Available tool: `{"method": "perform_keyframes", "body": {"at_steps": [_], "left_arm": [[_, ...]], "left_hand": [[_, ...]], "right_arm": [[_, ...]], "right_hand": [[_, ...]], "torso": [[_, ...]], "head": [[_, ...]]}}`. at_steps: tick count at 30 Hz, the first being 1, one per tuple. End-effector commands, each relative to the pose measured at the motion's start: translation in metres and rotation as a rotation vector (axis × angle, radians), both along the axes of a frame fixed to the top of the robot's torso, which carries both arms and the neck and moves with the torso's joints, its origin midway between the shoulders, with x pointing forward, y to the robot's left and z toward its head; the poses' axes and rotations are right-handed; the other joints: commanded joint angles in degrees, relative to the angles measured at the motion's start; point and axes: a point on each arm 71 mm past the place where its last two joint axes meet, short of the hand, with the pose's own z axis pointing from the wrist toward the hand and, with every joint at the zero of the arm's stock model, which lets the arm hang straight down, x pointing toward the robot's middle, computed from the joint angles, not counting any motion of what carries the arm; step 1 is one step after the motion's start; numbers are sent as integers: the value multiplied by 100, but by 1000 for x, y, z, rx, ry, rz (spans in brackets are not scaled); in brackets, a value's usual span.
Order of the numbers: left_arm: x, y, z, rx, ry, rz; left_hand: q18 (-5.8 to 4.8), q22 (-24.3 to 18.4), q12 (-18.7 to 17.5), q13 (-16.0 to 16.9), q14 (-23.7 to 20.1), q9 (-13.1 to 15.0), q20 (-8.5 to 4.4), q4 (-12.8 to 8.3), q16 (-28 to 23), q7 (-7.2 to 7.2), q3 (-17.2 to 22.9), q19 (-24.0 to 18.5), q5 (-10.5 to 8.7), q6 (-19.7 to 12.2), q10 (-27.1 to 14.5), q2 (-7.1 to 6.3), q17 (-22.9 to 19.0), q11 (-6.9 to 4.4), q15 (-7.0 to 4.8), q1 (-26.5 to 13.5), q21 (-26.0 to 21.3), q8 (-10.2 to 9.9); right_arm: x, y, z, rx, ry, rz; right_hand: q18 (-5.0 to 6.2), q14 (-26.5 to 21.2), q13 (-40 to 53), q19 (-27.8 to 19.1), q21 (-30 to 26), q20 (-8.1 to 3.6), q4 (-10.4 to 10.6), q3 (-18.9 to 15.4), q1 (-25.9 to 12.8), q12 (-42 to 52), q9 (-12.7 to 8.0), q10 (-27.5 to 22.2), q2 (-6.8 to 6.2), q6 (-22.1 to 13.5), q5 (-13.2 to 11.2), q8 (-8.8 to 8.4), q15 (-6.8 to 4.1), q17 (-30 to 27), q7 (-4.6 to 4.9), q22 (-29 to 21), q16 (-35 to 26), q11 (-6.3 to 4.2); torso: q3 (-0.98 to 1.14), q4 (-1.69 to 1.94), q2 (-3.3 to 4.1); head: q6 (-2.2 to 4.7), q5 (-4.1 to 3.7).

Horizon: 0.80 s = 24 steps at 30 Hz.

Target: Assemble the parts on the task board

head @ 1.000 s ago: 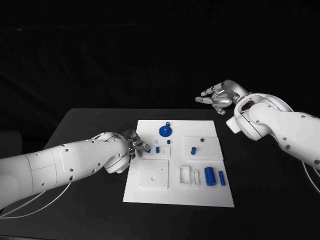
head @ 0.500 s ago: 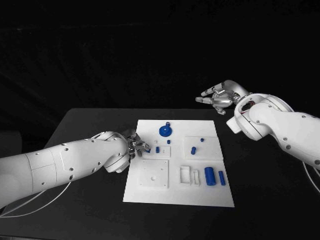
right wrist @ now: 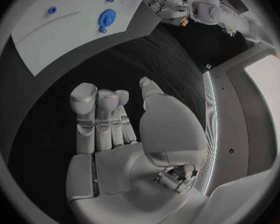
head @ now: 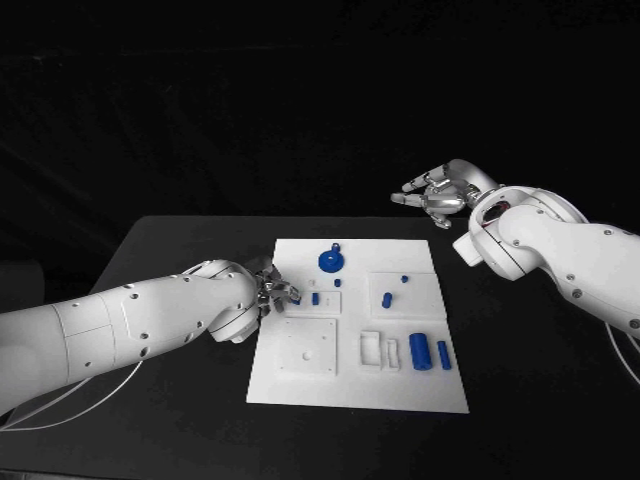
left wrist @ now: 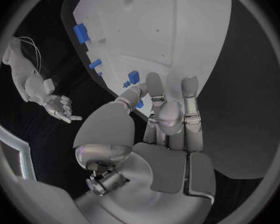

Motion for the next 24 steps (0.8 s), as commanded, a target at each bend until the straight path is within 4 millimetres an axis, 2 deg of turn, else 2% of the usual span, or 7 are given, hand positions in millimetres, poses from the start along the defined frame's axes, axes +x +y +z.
{"method": "perform_keyframes", "body": {"at_steps": [1, 11, 16, 24], "left_arm": [[-8, -4, -13, 35, 77, -34], [-6, -5, -13, 45, 70, -43], [-5, -6, -13, 52, 67, -48], [-4, -10, -13, 59, 70, -66]], "left_hand": [[46, 108, 17, 16, -6, 9, 32, 14, 29, -615, -30, -13, -77, 1124, 256, 78, 23, -86, -31, 21, -4, 22], [47, 110, 40, 42, 5, 26, 38, 31, 63, -620, -41, -11, -130, 1143, 256, 98, 72, -89, -30, 29, -3, 25], [54, 111, 72, 81, 12, 49, 49, 34, 105, -630, -55, -13, -139, 1176, 256, 104, 127, -94, -26, 35, 0, 29], [66, 116, 147, 139, 24, 114, 62, 20, 195, -642, -32, -14, -38, 1210, 254, 124, 246, -103, -22, 2, 26, 32]], "right_arm": [[0, 2, 0, -4, 4, 13], [0, 2, 0, -4, 4, 14], [0, 2, 0, -4, 5, 14], [0, 2, 0, -4, 4, 14]], "right_hand": [[81, 29, 3, 135, 10, -15, 5, -27, -14, 16, 9, 2, 27, 25, 33, 9, -26, 0, 3, 542, 29, -45], [81, 29, 3, 135, 10, -15, 5, -27, -14, 16, 9, 2, 27, 25, 33, 9, -26, 0, 3, 542, 29, -45], [81, 29, 3, 135, 10, -15, 5, -27, -14, 16, 9, 2, 27, 25, 33, 9, -26, 0, 3, 542, 29, -45], [81, 29, 3, 135, 10, -15, 5, -27, -14, 16, 9, 2, 27, 25, 33, 9, -26, 0, 3, 542, 29, -45]], "torso": [[1, -1, 0], [4, 2, -1], [-2, 2, -2], [-1, 2, -4]], "head": [[-2, -3], [-9, -3], [-12, -2], [-9, -9]]}}
